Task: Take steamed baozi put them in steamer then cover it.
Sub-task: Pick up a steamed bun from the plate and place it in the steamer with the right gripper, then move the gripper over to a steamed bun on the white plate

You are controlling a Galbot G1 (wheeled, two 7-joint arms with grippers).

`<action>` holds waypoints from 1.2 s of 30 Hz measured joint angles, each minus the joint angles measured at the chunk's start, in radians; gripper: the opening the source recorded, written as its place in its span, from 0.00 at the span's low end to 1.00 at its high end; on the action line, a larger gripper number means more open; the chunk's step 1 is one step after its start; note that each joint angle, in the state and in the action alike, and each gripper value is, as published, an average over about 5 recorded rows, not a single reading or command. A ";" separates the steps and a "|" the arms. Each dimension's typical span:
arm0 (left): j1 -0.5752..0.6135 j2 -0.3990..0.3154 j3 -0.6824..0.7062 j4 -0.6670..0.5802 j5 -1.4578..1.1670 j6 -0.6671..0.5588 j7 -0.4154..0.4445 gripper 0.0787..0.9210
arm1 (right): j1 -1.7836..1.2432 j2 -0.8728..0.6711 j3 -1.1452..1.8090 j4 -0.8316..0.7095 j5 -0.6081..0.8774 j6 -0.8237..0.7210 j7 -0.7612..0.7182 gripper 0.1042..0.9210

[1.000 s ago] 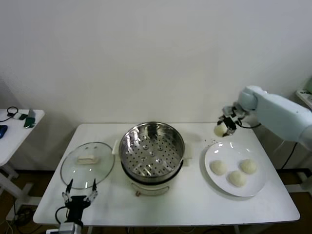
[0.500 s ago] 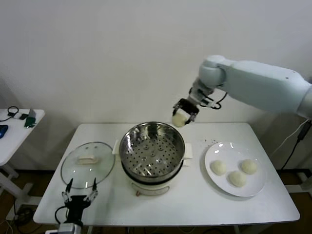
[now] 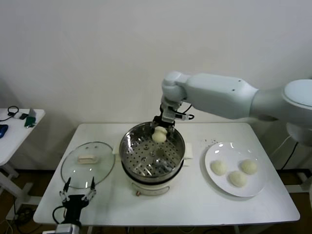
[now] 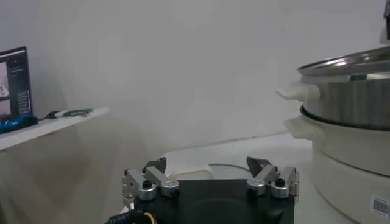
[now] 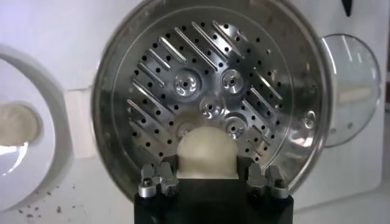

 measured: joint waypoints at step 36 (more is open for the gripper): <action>-0.007 0.002 -0.003 0.005 -0.006 -0.004 -0.001 0.88 | 0.180 -0.058 -0.179 -0.059 0.510 -0.130 -0.067 0.88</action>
